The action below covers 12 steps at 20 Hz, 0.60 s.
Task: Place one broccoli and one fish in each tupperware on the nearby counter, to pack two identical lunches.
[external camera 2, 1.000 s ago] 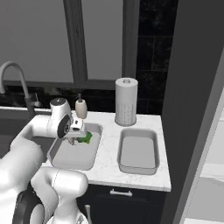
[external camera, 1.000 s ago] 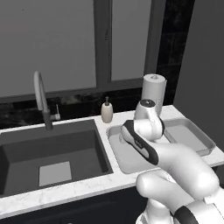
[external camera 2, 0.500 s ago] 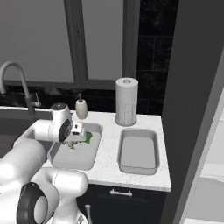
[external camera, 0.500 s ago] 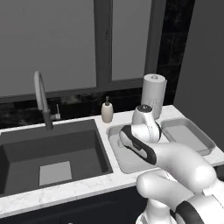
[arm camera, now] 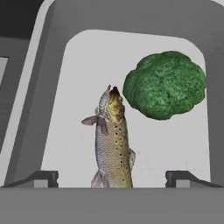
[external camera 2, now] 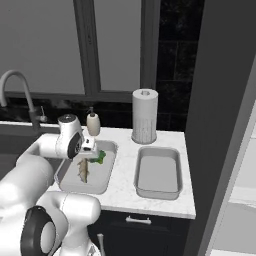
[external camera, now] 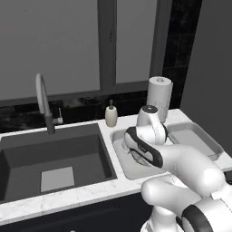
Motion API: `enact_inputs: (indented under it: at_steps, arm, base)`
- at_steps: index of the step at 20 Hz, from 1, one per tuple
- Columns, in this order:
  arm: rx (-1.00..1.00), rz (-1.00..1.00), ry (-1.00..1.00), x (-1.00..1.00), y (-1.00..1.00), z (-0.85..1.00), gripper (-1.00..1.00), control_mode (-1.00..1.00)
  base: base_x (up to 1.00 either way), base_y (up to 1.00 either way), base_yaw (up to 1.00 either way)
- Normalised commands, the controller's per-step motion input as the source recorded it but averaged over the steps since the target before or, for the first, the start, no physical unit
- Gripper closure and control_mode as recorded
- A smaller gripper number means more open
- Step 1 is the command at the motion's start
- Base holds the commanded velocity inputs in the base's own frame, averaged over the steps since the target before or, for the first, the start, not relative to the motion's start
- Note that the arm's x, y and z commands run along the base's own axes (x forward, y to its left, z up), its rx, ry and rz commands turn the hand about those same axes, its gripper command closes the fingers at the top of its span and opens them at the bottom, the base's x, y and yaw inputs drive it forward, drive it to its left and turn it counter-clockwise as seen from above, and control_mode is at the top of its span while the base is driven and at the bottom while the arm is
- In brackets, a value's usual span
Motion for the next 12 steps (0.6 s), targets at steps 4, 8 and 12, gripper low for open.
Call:
enact_inputs:
  at_steps: [4,8,12]
  arm:
    - [0.00,-0.09,-0.09,-0.96,-0.45,0.88,-1.00,-1.00]
    - [0.00,-0.16,0.00,-1.00,-0.75,0.92,-1.00,-1.00]
    - [0.00,-0.20,-0.04,-1.00,-0.49,0.68,-1.00,-1.00]
  base:
    - [0.00,0.00,0.00]
    - [0.00,0.00,0.00]
    - [0.00,0.00,0.00]
